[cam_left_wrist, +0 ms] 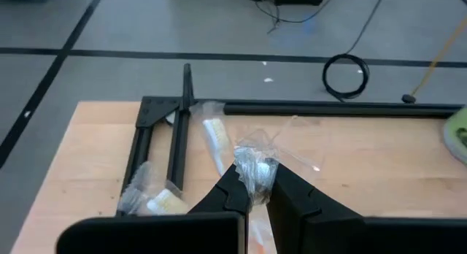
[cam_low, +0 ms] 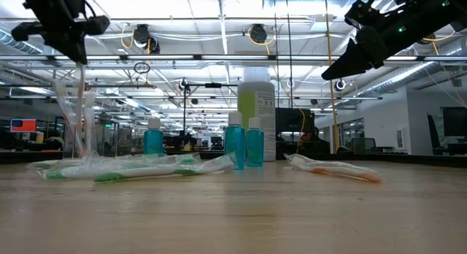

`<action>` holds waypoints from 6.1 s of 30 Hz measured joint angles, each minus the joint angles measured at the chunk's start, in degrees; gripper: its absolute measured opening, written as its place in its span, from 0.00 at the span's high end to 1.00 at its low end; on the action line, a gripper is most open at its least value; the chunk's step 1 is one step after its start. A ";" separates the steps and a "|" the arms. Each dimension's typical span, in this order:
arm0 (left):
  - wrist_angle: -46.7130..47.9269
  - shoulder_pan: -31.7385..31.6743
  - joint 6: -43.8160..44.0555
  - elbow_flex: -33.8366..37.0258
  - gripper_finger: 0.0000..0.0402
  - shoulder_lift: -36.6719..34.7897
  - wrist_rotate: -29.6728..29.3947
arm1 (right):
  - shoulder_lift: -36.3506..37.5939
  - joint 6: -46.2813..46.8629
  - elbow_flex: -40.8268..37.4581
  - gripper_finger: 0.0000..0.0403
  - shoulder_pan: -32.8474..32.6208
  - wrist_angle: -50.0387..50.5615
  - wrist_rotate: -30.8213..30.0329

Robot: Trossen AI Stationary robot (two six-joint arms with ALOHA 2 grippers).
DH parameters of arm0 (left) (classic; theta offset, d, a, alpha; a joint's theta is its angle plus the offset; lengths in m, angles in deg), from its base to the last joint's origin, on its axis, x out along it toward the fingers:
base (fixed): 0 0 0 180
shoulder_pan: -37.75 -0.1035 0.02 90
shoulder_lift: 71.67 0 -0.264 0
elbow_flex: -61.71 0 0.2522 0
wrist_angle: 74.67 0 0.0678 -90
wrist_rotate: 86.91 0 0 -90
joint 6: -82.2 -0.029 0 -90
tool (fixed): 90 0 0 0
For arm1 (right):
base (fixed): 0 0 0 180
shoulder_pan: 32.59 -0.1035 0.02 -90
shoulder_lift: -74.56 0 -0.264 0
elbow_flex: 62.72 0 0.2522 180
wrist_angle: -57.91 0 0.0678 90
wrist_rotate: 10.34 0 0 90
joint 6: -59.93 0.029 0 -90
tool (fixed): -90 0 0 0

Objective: Pick & Place toothbrushing station
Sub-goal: Put the orange toothbrush into the left section of the transparent organizer

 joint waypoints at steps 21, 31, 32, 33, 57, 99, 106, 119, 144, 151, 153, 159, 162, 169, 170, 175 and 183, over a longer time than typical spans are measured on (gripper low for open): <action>-10.50 -2.88 1.97 12.75 0.94 0.00 -0.06 | 0.00 0.22 0.00 0.35 0.00 0.00 0.00; -9.98 -2.90 -1.07 12.91 0.67 -0.43 1.58 | 0.00 0.61 0.00 0.35 0.00 0.00 0.01; -10.01 -2.89 -1.08 12.91 0.62 -0.61 1.66 | 0.00 0.62 0.00 0.35 0.00 0.00 0.00; -9.99 -2.88 -1.08 12.91 0.57 -0.75 1.66 | 0.00 0.61 0.00 0.35 0.00 0.02 0.02; -12.12 -1.13 -10.06 2.11 0.40 -6.25 1.22 | 0.00 0.63 0.00 0.35 0.00 0.07 0.00; 11.24 5.75 19.35 5.52 0.41 7.61 -0.99 | -0.02 1.31 0.00 0.35 0.00 0.43 0.04; 16.60 1.04 20.91 5.54 0.41 7.61 -0.25 | -0.02 1.31 0.00 0.35 0.00 0.44 0.04; 17.10 -5.03 18.08 5.54 0.41 7.68 -0.07 | -0.01 2.13 0.00 0.35 -0.01 0.42 0.07; 11.41 8.31 11.63 -1.41 0.40 7.64 -3.80 | -2.71 9.00 0.00 0.35 -0.92 -0.56 3.06; -13.84 23.86 -13.86 -2.46 0.40 7.69 -12.77 | -13.30 11.18 0.64 0.35 -5.82 -5.68 8.48; -21.15 27.71 -21.47 -2.44 0.40 7.67 -12.92 | -16.69 11.14 2.45 0.35 -7.24 -6.46 9.16; -44.45 35.80 -42.04 1.98 0.40 7.65 -8.85 | -26.96 9.76 10.00 0.35 -13.66 -4.30 8.91; -59.42 37.38 -52.23 7.26 0.40 7.65 1.12 | -32.03 8.76 12.91 0.35 -17.83 -4.28 9.01; -88.41 37.44 -67.27 20.07 0.40 7.36 23.36 | -41.98 15.50 16.94 0.35 -22.01 -3.17 13.59; -89.50 37.42 -67.51 21.06 0.40 6.89 23.21 | -42.94 17.24 17.15 0.35 -22.19 -3.02 14.38; -89.92 37.07 -62.71 21.76 0.40 5.20 20.27 | -46.46 24.62 17.25 0.35 -22.91 -1.91 17.88; -88.18 37.10 -61.38 21.80 0.41 5.42 20.44 | -45.16 35.76 17.26 0.35 -22.99 12.68 18.96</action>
